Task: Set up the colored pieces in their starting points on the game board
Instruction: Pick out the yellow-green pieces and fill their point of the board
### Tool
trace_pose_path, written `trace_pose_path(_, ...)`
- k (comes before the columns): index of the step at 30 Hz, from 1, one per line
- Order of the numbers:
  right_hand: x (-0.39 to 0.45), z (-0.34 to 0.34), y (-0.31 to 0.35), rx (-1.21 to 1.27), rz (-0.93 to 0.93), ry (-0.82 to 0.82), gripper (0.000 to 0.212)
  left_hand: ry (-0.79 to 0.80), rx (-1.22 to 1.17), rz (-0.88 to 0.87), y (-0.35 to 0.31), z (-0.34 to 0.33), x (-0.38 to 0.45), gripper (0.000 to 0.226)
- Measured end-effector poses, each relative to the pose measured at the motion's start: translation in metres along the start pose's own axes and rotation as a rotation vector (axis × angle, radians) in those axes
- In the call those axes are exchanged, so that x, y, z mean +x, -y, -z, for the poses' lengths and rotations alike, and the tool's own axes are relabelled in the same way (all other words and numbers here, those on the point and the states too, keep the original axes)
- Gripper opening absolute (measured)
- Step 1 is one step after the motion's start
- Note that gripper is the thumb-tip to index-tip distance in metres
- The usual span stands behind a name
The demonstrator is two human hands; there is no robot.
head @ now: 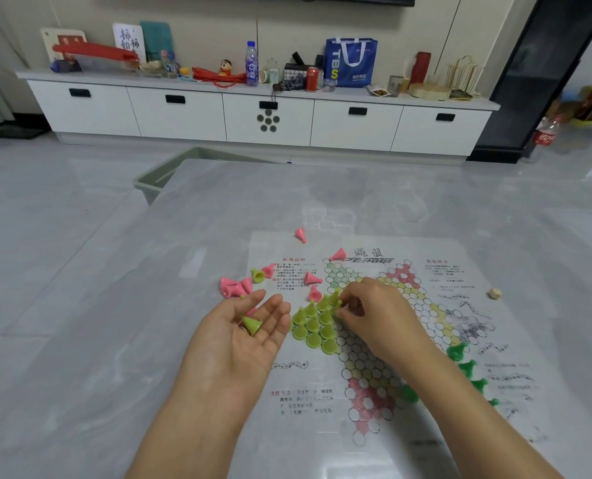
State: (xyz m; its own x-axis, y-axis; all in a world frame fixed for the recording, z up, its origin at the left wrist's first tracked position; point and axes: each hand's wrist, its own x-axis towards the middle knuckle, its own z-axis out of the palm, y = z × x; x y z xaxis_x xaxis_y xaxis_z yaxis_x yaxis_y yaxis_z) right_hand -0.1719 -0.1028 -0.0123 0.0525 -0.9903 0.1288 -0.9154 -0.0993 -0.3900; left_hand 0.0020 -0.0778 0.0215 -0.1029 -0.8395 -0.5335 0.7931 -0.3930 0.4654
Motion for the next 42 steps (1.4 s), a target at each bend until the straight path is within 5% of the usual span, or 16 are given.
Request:
trace_pose_path(8,-0.002,0.027,0.001,0.056,-0.039,-0.028,0.016,-0.039,-0.055,-0.089,-0.01,0.002,-0.002,0.019)
trace_pose_path(15,0.039,0.021,0.063,0.01,0.207,0.06,0.023,-0.225,0.006,-0.295,-0.028,0.017,-0.003,0.02)
trace_pose_path(30,0.09,-0.036,0.1,-0.376,0.286,0.217,0.025,-0.144,-0.013,-0.236,-0.055,0.034,-0.007,0.021)
trace_pose_path(34,0.082,-0.02,0.104,0.076,0.267,0.09,0.018,-0.115,-0.068,-0.181,-0.053,0.032,-0.007,0.02)
trace_pose_path(37,0.064,0.002,0.118,0.456,0.36,0.249,0.013,-0.069,-0.125,-0.121,-0.051,0.028,-0.009,0.019)
trace_pose_path(42,0.063,0.004,0.108,0.255,0.358,0.212,0.012,-0.056,-0.206,-0.096,-0.046,0.024,-0.012,0.021)
